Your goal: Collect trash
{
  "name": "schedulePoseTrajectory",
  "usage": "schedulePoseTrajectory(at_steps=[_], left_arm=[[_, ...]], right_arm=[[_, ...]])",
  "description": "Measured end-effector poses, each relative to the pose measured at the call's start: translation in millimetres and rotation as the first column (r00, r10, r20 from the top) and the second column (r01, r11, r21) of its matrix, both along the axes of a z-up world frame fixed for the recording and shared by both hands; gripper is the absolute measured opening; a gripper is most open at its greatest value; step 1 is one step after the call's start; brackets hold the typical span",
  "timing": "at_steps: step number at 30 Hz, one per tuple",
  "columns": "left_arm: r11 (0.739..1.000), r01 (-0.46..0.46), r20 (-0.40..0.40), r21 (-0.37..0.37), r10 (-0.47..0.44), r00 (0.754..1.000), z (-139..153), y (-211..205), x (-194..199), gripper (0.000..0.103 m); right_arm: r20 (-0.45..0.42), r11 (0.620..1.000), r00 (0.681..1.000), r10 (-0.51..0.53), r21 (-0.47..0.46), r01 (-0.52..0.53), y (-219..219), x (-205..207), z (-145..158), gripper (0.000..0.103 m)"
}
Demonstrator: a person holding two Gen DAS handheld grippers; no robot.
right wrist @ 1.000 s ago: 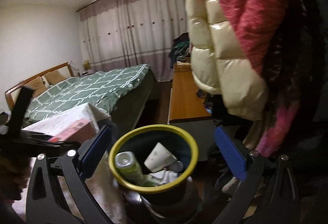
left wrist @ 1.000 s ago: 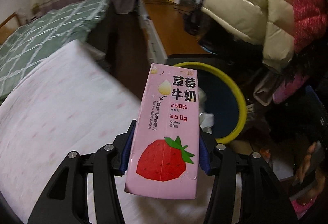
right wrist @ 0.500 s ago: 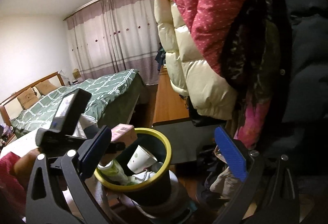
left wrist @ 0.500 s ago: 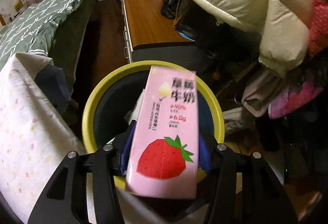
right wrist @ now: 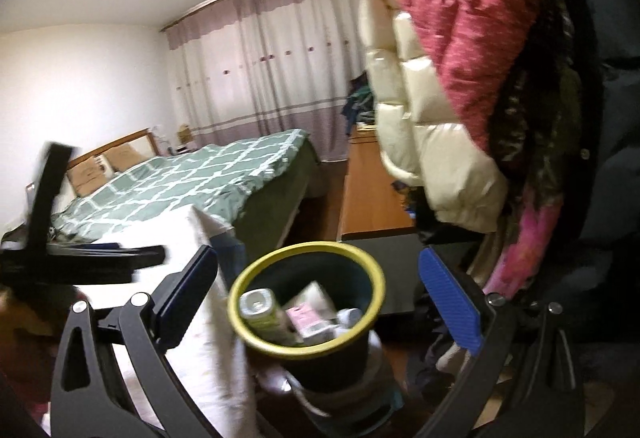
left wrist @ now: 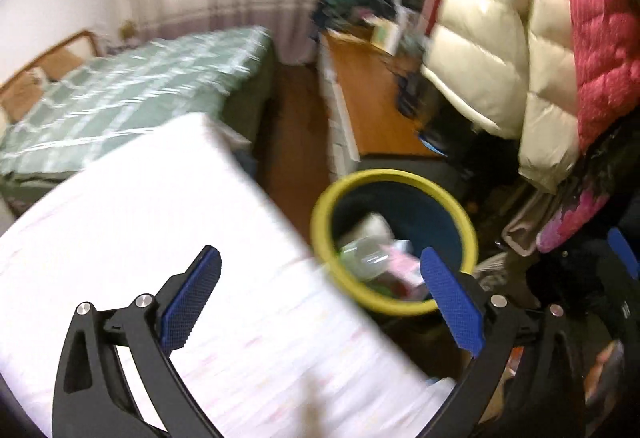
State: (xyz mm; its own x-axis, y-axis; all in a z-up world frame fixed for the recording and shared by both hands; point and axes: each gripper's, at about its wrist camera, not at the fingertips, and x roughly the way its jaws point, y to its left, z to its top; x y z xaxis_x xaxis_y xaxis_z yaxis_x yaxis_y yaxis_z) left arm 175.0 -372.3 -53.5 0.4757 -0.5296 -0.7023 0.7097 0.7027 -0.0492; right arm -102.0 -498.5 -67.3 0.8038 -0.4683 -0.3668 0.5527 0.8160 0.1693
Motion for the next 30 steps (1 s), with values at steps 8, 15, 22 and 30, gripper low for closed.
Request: schedulePoseTrajectory(at_steps=[8, 15, 22, 30], left_arm=[[0.944, -0.287, 0.128, -0.164, 0.308, 0.943, 41, 182, -49, 0.098], [0.860, -0.457, 0.139, -0.225, 0.493, 0.859, 48, 295, -98, 0.098], [0.810, -0.521, 0.176, -0.269, 0.573, 0.800, 45, 351, -140, 0.098], [0.781, -0.578, 0.172, -0.237, 0.619, 0.766, 19, 373, -171, 0.098]], right_arm=[[-0.020, 0.989, 0.989, 0.148, -0.023, -0.148, 47, 10, 13, 0.096], [-0.077, 0.973, 0.972, 0.220, -0.059, -0.225, 87, 8, 17, 0.096], [-0.093, 0.962, 0.962, 0.258, -0.066, -0.264, 110, -1, 18, 0.096], [-0.112, 0.957, 0.955, 0.273, -0.070, -0.282, 125, -7, 17, 0.096]])
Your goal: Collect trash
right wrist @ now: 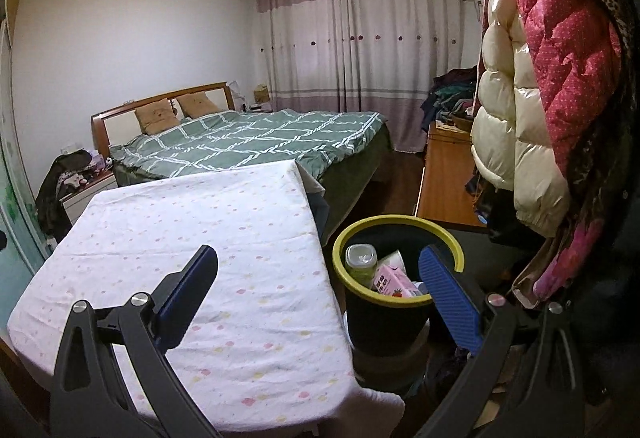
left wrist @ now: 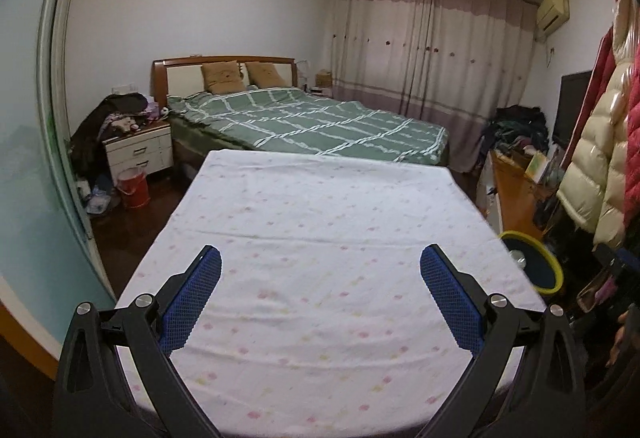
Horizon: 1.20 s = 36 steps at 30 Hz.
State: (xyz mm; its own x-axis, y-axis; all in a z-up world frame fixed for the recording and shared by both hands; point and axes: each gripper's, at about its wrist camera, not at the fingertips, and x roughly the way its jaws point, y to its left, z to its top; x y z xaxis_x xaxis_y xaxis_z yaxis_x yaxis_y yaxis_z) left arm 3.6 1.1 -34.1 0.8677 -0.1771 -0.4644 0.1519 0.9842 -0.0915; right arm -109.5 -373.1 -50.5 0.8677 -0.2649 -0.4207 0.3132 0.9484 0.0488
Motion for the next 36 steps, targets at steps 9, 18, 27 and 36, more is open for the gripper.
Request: schedulePoseTrajectory(at_steps=[9, 18, 27, 36], left_arm=[[1.000, 0.012, -0.002, 0.003, -0.012, 1.000, -3, -4, -10, 0.098], [1.000, 0.009, 0.000, 0.008, -0.009, 1.000, 0, -5, -9, 0.098], [1.000, 0.015, 0.001, 0.009, -0.015, 1.000, 2, -4, -7, 0.098], [1.000, 0.023, -0.008, 0.011, -0.023, 1.000, 1, -6, -7, 0.098]], right_arm=[[-0.008, 1.000, 1.000, 0.009, -0.003, -0.009, 4, -1, 1, 0.096], [-0.005, 1.000, 1.000, -0.006, 0.004, 0.006, 1, -3, 2, 0.096], [-0.006, 1.000, 1.000, -0.004, 0.008, 0.004, 1, -2, 2, 0.096], [-0.013, 1.000, 1.000, -0.004, 0.014, 0.005, 0, -2, 1, 0.096]])
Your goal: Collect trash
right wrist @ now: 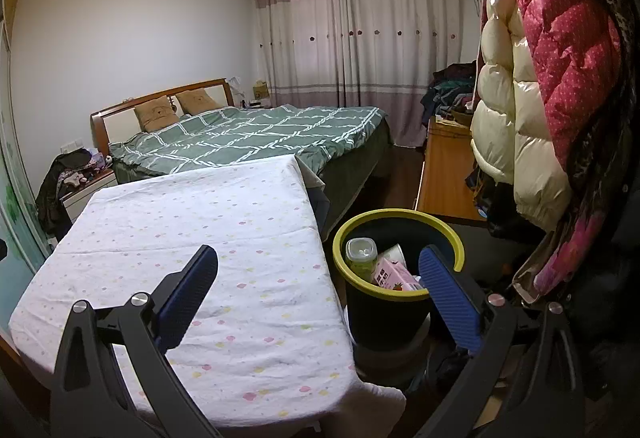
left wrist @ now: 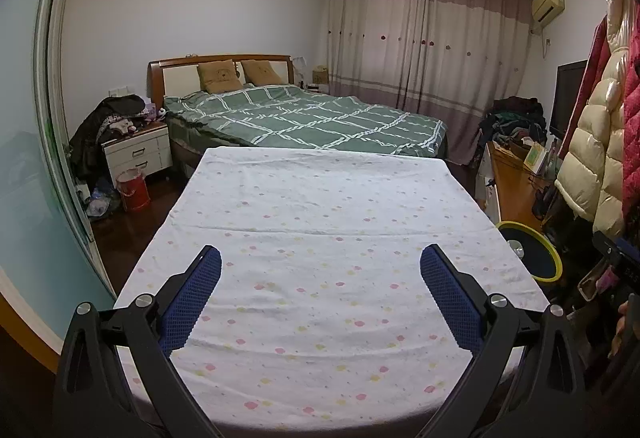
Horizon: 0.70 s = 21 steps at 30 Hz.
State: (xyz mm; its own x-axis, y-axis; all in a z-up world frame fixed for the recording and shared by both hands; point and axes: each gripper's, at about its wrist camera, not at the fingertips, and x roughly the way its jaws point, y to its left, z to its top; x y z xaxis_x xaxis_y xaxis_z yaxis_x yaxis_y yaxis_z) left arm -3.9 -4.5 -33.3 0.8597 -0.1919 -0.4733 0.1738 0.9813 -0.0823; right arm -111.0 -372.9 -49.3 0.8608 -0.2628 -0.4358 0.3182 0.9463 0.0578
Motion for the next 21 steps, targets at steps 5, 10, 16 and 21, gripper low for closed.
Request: schedulePoseTrajectory(at_steps=[5, 10, 16, 21], left_arm=[[1.000, 0.012, -0.005, 0.003, -0.012, 1.000, 0.0, -2.6, 2.1, 0.098], [1.000, 0.023, -0.013, 0.005, -0.023, 1.000, -1.4, -4.8, 4.3, 0.098], [1.000, 0.023, -0.014, 0.004, -0.023, 1.000, -1.7, -5.6, 5.5, 0.098], [1.000, 0.024, -0.015, 0.006, -0.024, 1.000, -1.8, -5.8, 4.8, 0.098]], right_arm=[[-0.001, 1.000, 1.000, -0.003, 0.002, 0.003, -0.9, 0.6, -0.8, 0.096], [-0.005, 1.000, 1.000, -0.001, 0.006, 0.001, -1.9, 1.5, -1.7, 0.096], [-0.004, 1.000, 1.000, -0.002, 0.009, 0.002, -2.6, 1.5, -2.4, 0.096], [-0.005, 1.000, 1.000, 0.000, 0.009, 0.000, -2.7, 1.4, -2.3, 0.096]])
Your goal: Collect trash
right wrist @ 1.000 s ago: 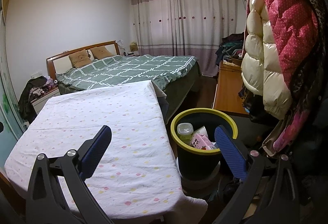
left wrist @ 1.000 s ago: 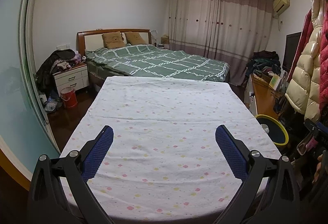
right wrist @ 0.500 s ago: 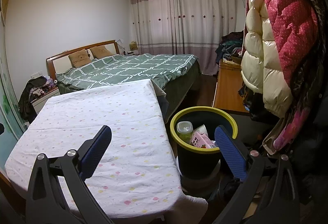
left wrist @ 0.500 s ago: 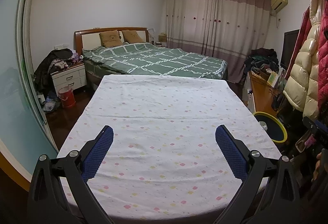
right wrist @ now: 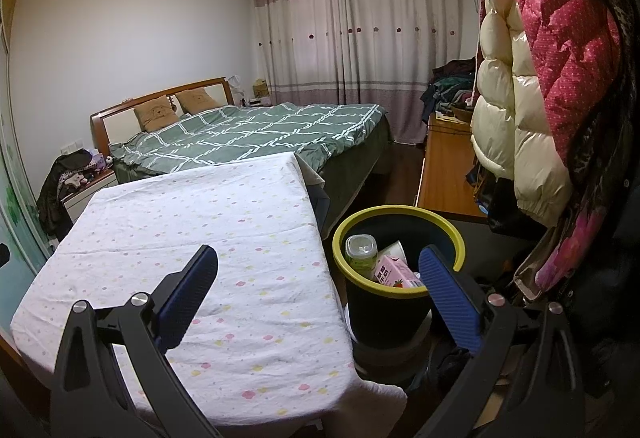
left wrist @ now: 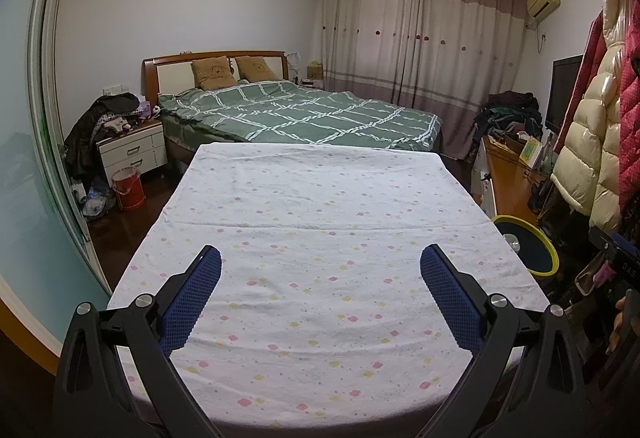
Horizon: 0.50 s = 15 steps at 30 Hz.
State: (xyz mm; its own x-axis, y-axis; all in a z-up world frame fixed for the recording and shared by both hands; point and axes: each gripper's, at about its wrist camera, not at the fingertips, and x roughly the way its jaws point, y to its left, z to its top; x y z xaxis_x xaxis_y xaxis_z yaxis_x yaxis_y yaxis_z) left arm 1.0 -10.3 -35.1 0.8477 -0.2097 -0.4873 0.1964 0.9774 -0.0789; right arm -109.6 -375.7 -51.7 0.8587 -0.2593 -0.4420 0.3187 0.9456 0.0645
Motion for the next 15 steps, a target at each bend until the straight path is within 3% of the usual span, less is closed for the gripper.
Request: schedulePoseTrajectory(at_steps=[15], left_arm=[[1.000, -0.003, -0.012, 0.002, 0.003, 1.000, -3.7, -1.1, 0.7, 0.098]], right_arm=[[-0.002, 1.000, 1.000, 0.001, 0.002, -0.001, 1.2, 1.4, -3.8, 0.096]])
